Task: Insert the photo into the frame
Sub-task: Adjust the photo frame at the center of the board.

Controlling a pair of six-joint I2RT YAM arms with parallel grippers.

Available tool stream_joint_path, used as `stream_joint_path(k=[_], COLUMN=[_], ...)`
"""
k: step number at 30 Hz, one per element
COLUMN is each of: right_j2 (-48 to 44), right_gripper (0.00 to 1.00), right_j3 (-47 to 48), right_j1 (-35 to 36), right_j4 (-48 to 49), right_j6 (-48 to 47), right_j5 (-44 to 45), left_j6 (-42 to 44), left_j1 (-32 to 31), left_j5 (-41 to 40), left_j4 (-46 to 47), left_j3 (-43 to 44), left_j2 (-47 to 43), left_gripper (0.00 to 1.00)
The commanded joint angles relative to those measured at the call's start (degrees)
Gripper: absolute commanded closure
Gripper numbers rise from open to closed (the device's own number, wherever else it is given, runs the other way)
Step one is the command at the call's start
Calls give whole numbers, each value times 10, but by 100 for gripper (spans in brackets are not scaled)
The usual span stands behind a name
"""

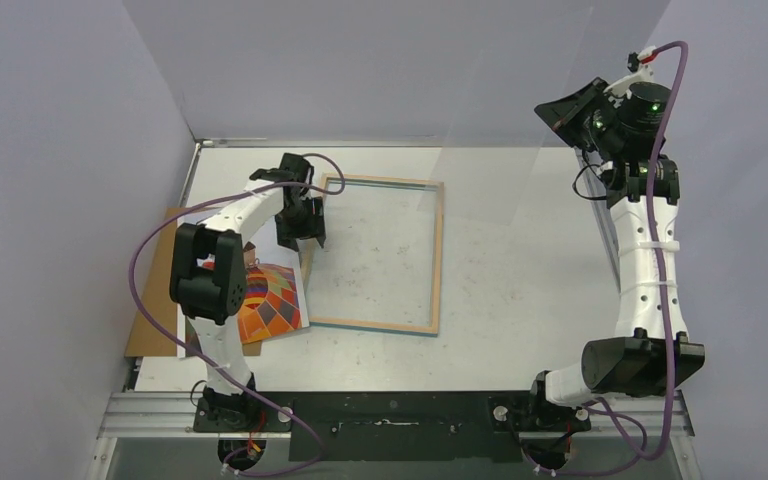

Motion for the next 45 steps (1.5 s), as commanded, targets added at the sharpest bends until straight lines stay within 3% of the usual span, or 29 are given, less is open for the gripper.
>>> stream_joint_path(k=[1, 5, 10, 17, 23, 28, 30, 35, 41, 45], right_j2=[-11, -16, -22, -17, -11, 33, 37, 38, 43, 68], right_gripper=[100, 100, 100, 100, 100, 100, 100, 100, 100, 100], right_j3=[-11, -20, -32, -34, -32, 50, 58, 25, -20, -22], right_j1=[8, 12, 16, 25, 30, 31, 31, 39, 74, 100], right_j4=[23, 14, 10, 1, 0, -136, -146, -115, -45, -22], right_j6=[-2, -7, -10, -10, -5, -45, -43, -21, 5, 9], right_j5=[-14, -16, -15, -17, -36, -57, -70, -110, -165, -193], left_j6=[0, 18, 14, 11, -12, -65, -86, -79, -29, -27], left_j1=[5, 9, 10, 11, 11, 10, 10, 11, 14, 26], left_j5=[-123, -79, -41, -35, 36, 107, 132, 138, 155, 166], left_j4=[67, 82, 99, 91, 79, 74, 84, 88, 95, 97], left_j3=[47, 62, 65, 91, 105, 104, 97, 94, 93, 93], left_j2=[18, 46, 77, 106, 120, 123, 121, 127, 116, 99], left_gripper=[36, 33, 47, 58, 81, 90, 92, 91, 66, 56])
